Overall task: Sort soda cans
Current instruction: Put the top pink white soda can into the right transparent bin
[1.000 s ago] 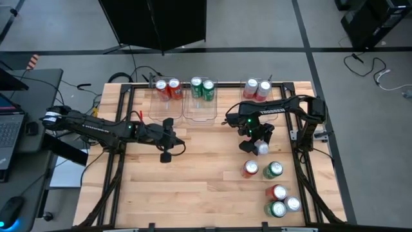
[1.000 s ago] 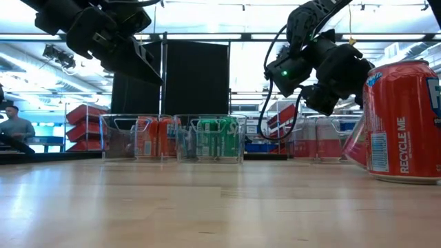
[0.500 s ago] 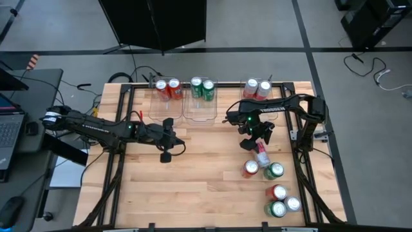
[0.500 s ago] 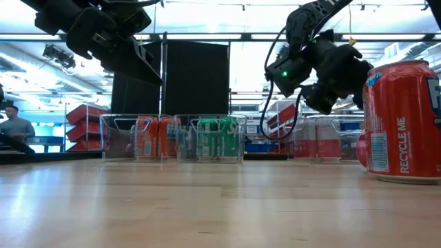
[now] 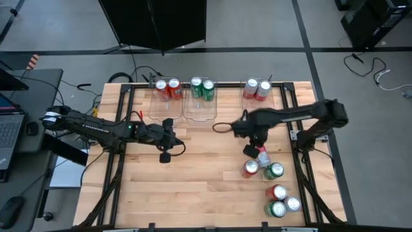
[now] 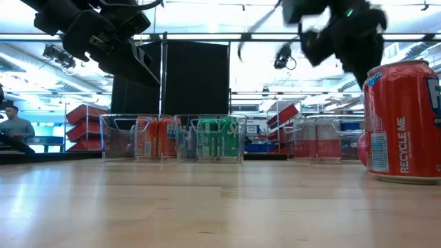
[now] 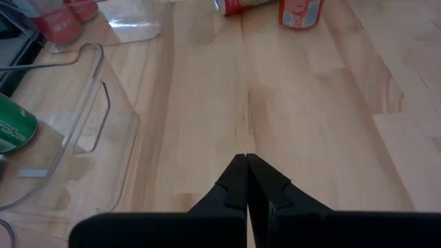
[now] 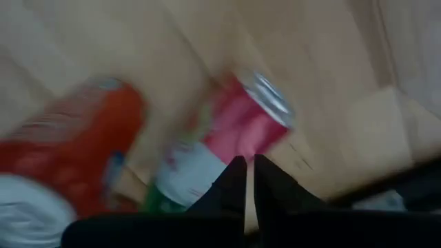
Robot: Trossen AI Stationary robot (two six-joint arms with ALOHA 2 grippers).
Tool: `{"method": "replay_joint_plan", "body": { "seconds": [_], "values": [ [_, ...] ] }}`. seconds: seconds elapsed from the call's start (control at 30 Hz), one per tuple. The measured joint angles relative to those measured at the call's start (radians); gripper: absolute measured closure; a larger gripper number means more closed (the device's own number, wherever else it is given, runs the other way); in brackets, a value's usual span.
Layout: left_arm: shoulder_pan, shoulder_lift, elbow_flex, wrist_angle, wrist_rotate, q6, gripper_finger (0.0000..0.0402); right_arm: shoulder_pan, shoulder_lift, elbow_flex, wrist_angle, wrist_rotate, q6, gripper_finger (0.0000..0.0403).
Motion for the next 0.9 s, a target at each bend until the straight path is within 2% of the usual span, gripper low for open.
{"method": "replay_joint_plan", "body": {
  "seconds": [0.2,0.3,0.4,0.57,0.7,0.83,0.9],
  "values": [
    [0.0,0.0,0.0,0.004,0.052,-0.003,0.0401,0.203,-0.13,-0.015,0.069,0.145,0.201,0.04],
    [0.0,0.0,0.0,0.004,0.058,-0.011,0.0401,0.281,-0.148,-0.015,0.073,0.155,0.336,0.0398],
    [0.0,0.0,0.0,0.004,0.059,-0.016,0.0401,0.332,-0.125,-0.018,0.08,0.135,0.39,0.0401],
    [0.0,0.0,0.0,0.004,0.062,-0.016,0.0401,0.351,-0.03,-0.041,0.181,0.07,0.364,0.0402],
    [0.0,0.0,0.0,0.004,0.062,-0.016,0.0401,0.34,0.034,-0.035,0.362,0.054,0.284,0.0402],
    [0.0,0.0,0.0,0.001,0.062,-0.016,0.0401,0.309,0.049,-0.033,0.502,0.028,0.242,0.0403],
    [0.0,0.0,0.0,0.0,0.062,-0.016,0.0402,0.287,0.045,-0.033,0.487,0.028,0.255,0.0403]
  ]
}}
